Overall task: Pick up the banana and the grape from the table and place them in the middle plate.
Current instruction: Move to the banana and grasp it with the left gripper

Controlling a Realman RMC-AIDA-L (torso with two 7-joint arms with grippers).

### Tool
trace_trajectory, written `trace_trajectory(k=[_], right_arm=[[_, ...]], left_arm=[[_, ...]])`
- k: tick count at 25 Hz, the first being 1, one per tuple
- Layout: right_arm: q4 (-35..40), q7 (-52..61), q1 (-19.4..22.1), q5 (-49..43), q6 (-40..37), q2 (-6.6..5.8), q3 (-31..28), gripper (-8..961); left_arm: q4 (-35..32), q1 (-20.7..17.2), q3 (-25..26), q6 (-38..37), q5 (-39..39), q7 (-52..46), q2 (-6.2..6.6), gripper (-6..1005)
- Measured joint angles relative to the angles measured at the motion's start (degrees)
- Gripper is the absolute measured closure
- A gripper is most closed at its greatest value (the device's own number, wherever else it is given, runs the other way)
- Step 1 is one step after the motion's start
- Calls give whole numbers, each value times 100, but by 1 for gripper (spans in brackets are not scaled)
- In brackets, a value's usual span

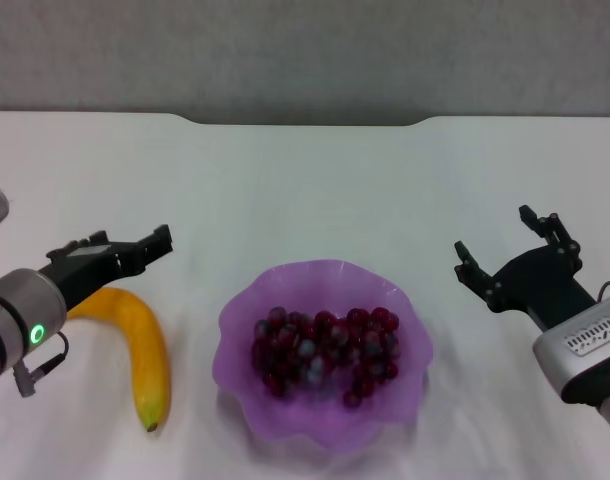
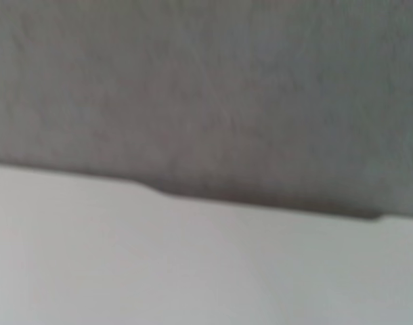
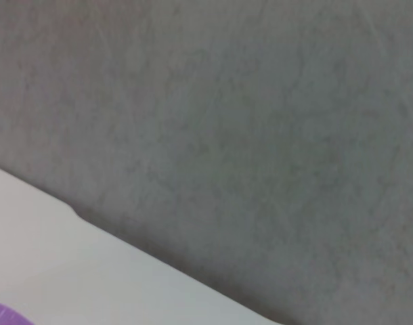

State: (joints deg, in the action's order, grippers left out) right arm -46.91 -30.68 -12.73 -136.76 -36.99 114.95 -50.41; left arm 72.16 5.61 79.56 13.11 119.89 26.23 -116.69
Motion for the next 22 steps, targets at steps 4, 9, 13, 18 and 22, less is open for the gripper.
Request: trace_trajectory(k=[4, 9, 13, 18, 22], right_arm=[[2, 1, -55, -1, 189, 1, 5, 69], [6, 1, -93, 0, 244, 2, 31, 69], [49, 1, -110, 0, 245, 1, 53, 69], [61, 1, -116, 0, 264, 1, 58, 70], [83, 1, -117, 0, 297, 1, 58, 70]], left_arm=[[-97, 309, 707, 1202, 313, 32, 2, 89], [-271, 751, 1332, 2381, 1493, -505, 0, 89], [-155, 997, 1407, 3065, 2789, -1345, -7, 88], [48, 1194, 1314, 3767, 3322, -1990, -17, 87], [315, 1210, 1228, 3992, 3295, -2147, -27, 86]])
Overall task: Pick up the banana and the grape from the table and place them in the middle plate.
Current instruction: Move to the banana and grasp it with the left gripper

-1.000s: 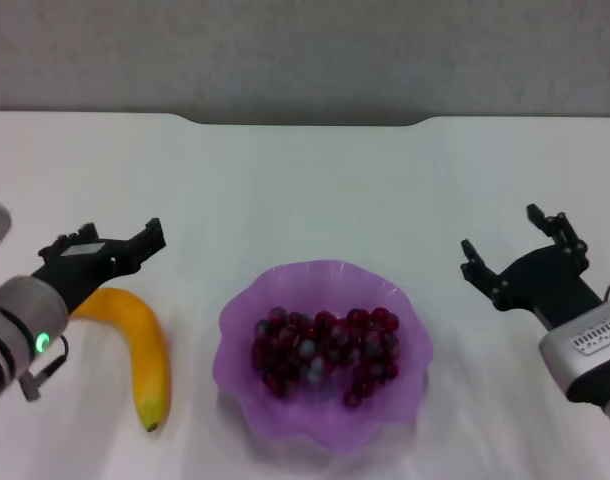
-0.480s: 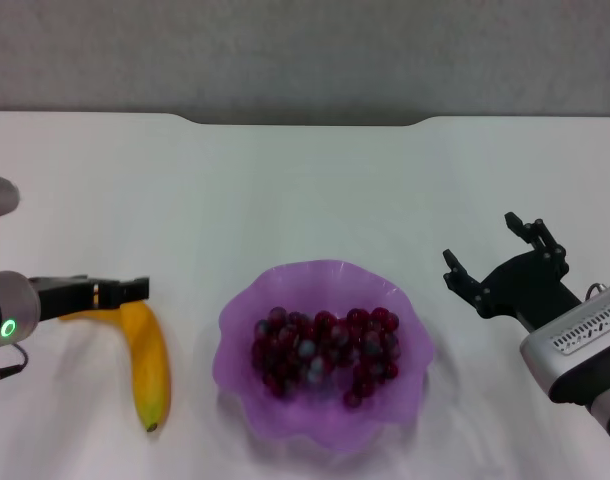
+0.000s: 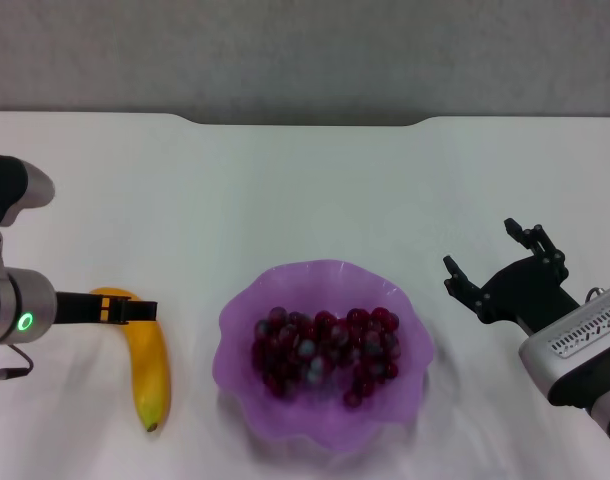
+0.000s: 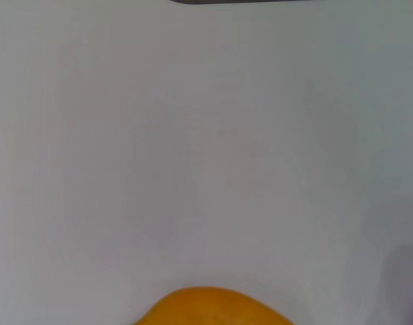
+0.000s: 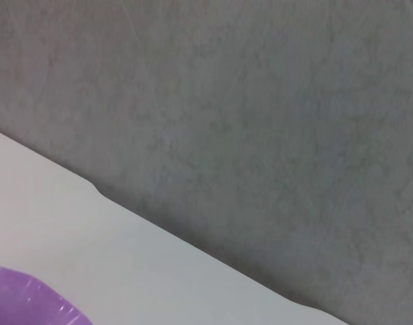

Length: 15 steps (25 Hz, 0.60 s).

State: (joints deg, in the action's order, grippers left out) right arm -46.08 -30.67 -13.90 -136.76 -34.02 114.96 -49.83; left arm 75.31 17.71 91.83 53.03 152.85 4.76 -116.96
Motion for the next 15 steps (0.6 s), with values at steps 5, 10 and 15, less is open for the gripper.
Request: trace_trajectory(k=[5, 10, 15], right_arm=[[8, 0, -19, 0, -1, 0, 0, 70], [7, -28, -25, 0, -24, 0, 0, 70], [8, -37, -26, 0, -38, 0, 7, 69]], left_arm=[[-3, 37, -136, 56, 21, -296, -4, 86], [-66, -16, -253, -262, 46, -700, -11, 85], [-80, -138, -283, -498, 3, -1252, -18, 85]])
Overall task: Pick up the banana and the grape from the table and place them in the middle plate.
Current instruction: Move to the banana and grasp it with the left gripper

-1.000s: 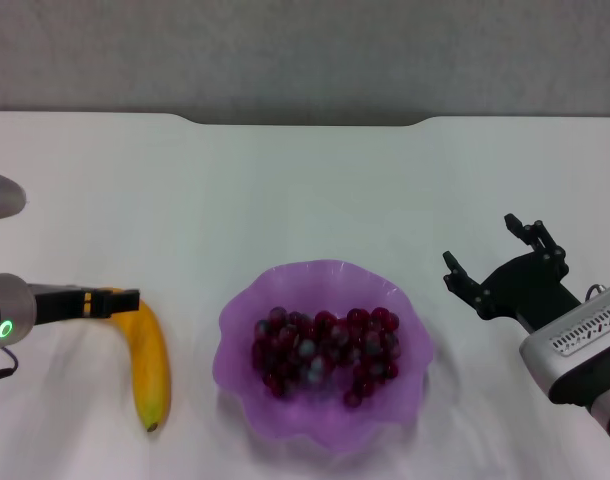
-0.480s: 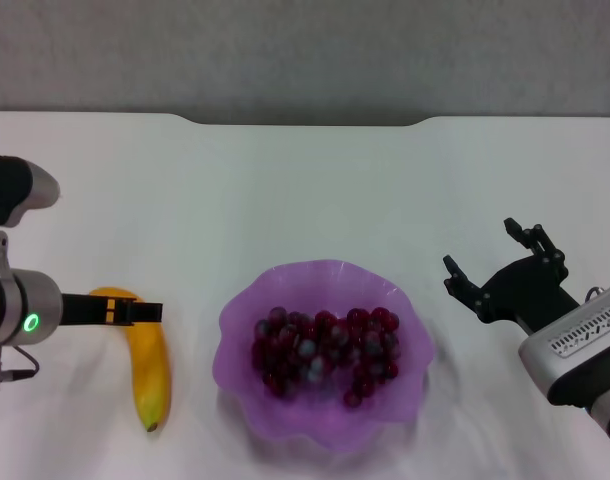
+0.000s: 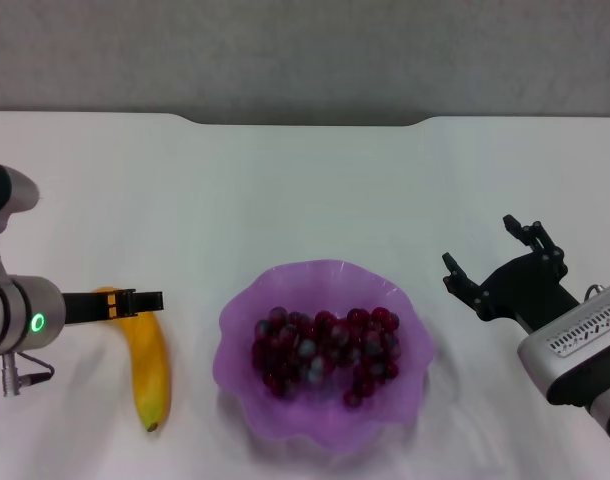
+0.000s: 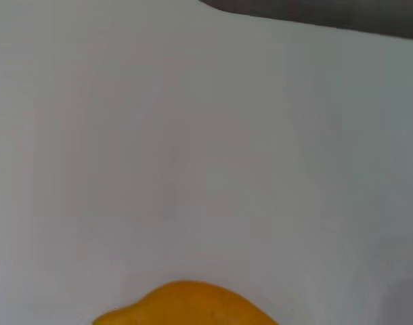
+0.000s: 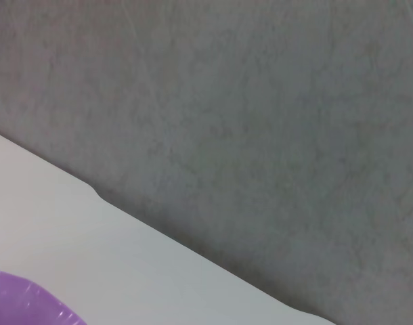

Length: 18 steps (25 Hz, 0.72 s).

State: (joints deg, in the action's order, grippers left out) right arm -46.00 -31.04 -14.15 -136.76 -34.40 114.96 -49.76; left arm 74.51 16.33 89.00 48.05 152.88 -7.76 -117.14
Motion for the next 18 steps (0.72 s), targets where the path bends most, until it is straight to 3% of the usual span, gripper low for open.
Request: trace_trajectory(k=[18], right_arm=[[10, -8, 35, 0, -19, 0, -12, 69]], left_arm=[[-557, 106, -286, -563, 20, -737, -11, 100]])
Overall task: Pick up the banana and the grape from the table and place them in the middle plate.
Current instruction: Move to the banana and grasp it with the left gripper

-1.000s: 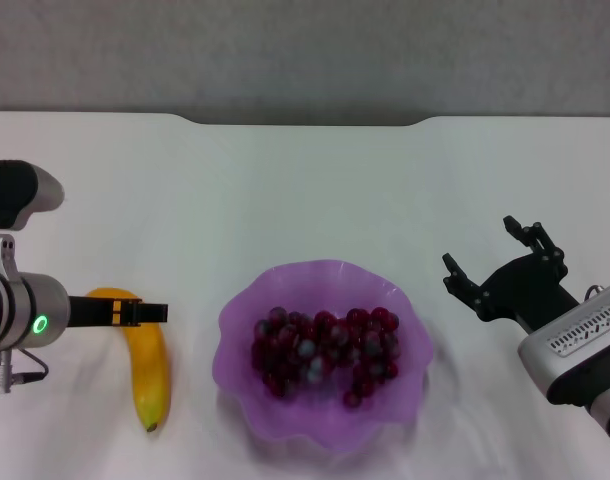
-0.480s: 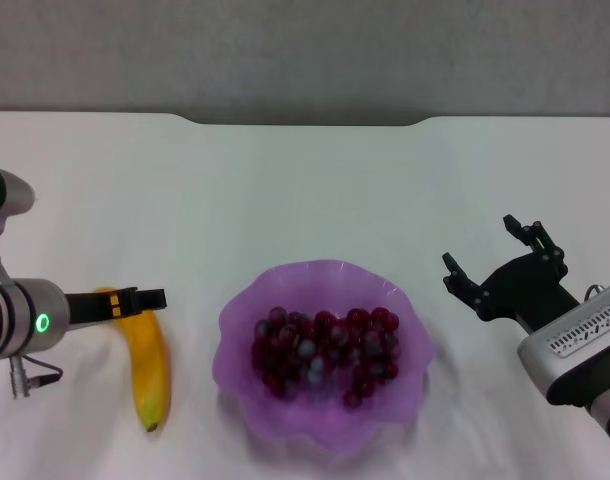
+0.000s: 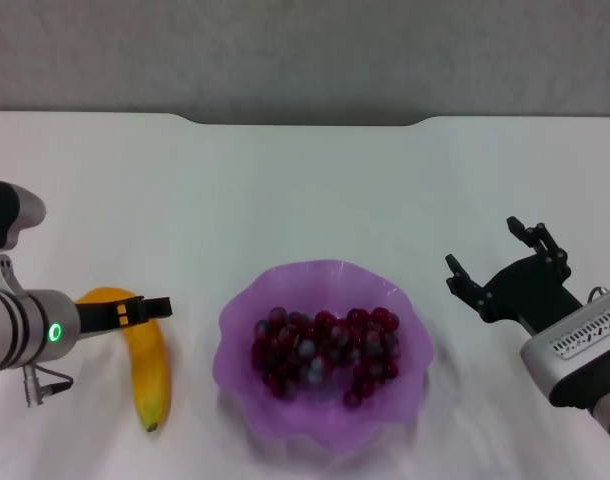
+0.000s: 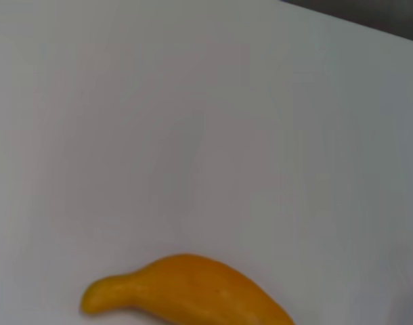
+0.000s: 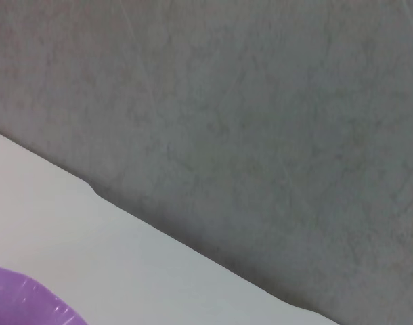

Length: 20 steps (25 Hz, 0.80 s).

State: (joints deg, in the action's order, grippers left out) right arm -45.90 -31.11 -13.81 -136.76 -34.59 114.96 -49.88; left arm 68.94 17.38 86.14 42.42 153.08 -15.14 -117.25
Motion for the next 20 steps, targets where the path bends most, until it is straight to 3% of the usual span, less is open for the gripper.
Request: trace_trajectory(k=[20], right_arm=[[-41, -9, 0, -5, -37, 0, 10, 69]], left_arm=[[-616, 295, -266, -179, -114, -38, -3, 123]])
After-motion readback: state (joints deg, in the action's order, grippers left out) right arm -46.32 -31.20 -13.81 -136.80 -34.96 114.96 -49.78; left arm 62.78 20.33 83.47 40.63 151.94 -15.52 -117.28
